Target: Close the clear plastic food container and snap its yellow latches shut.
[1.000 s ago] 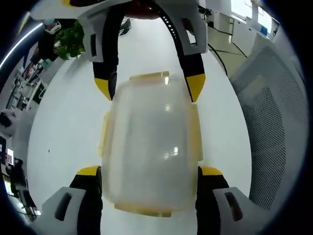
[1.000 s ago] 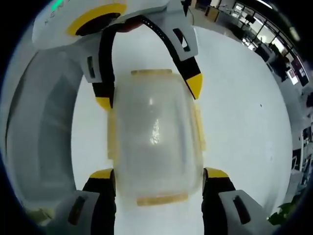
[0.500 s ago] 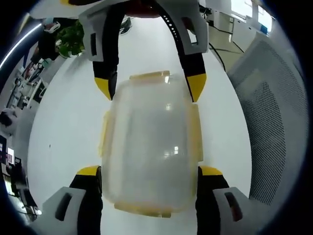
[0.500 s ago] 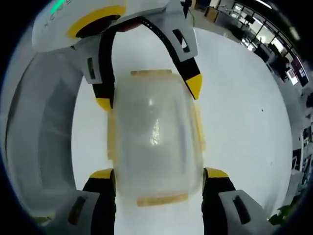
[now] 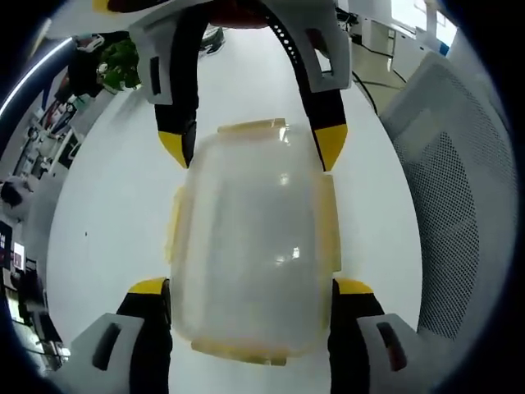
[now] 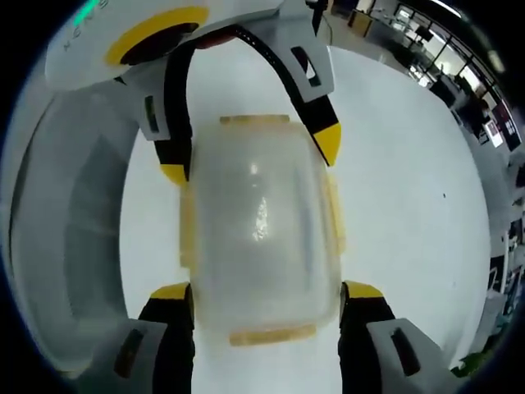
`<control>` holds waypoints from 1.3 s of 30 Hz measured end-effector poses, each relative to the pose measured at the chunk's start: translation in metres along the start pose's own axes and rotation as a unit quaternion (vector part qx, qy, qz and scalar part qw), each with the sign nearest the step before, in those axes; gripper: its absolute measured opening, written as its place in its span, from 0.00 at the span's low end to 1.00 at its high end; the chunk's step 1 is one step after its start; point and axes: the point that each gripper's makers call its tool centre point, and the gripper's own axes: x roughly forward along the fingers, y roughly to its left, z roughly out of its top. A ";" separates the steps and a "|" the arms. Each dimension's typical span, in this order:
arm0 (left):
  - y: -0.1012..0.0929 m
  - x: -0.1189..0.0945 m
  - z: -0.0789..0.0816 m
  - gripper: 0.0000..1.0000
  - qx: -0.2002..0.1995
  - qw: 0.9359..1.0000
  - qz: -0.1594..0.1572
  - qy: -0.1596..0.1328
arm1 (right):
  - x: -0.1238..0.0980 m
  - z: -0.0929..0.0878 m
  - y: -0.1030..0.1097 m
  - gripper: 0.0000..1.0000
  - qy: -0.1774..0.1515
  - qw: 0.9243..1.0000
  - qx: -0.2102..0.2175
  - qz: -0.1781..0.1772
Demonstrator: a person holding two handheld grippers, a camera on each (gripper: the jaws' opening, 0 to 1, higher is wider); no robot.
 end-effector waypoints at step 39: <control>0.000 -0.018 -0.047 0.79 -0.017 1.000 0.012 0.018 | 0.015 0.047 0.005 0.71 0.011 1.000 -0.017 0.006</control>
